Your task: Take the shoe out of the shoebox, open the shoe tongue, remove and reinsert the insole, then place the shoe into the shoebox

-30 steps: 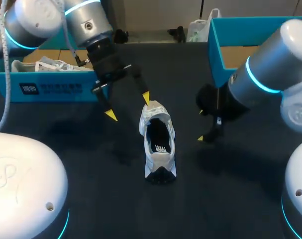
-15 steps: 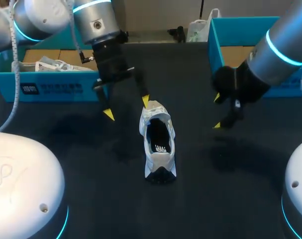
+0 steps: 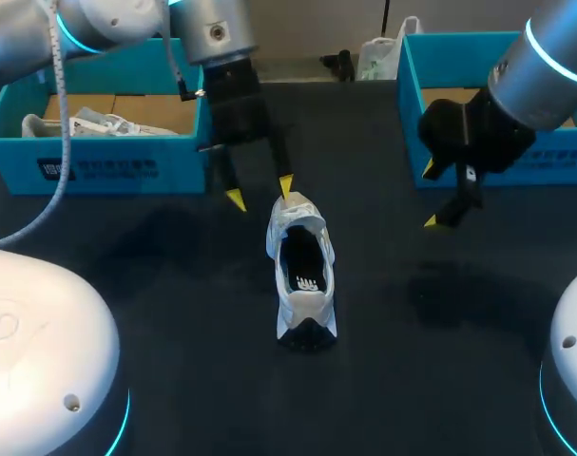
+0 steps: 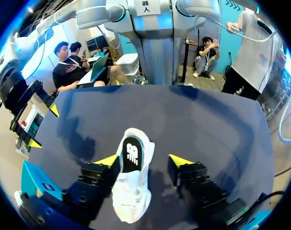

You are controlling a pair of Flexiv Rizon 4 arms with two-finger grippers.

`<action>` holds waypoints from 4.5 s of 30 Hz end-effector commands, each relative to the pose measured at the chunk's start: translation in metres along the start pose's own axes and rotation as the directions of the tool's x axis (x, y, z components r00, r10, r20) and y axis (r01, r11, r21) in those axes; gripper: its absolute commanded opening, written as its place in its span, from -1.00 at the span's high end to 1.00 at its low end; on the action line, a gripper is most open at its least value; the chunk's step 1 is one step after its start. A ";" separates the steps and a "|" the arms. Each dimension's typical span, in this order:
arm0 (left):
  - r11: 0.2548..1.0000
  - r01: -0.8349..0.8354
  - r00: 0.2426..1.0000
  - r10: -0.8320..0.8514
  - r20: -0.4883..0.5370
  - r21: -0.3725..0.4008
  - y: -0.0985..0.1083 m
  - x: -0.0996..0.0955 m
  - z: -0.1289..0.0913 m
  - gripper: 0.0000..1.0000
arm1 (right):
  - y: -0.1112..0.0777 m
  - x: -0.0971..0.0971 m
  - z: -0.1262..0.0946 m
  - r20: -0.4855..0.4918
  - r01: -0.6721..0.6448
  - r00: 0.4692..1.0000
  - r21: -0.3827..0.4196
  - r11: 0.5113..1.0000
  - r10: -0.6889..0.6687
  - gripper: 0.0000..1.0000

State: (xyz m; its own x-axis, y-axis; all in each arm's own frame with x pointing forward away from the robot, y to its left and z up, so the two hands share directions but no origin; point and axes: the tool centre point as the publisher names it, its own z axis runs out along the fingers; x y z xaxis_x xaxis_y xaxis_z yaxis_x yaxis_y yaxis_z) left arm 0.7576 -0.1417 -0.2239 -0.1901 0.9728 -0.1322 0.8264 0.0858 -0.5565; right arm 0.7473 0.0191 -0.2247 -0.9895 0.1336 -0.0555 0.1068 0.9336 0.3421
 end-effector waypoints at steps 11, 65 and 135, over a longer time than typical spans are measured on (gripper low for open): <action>0.969 -0.211 0.974 0.198 -0.112 -0.126 -0.013 -0.035 0.024 1.00 | -0.001 0.002 0.001 0.004 -0.001 1.000 0.000 1.000 0.001 -1.00; 0.871 -0.290 0.953 0.226 -0.200 -0.397 0.030 -0.033 0.145 1.00 | -0.001 0.002 0.001 0.004 -0.001 1.000 0.000 1.000 0.001 -1.00; 0.600 -0.201 0.979 0.161 -0.129 -0.775 0.072 -0.039 0.098 -0.28 | -0.001 0.002 0.001 0.004 -0.001 1.000 0.000 1.000 0.001 -1.00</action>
State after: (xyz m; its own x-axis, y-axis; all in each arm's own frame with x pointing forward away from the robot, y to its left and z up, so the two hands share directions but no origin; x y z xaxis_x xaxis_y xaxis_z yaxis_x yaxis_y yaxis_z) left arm 0.7688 -0.1959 -0.3421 0.0135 0.9932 -0.1153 0.9414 0.0262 0.3364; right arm 0.7457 0.0184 -0.2253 -0.9893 0.1344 -0.0576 0.1066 0.9326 0.3447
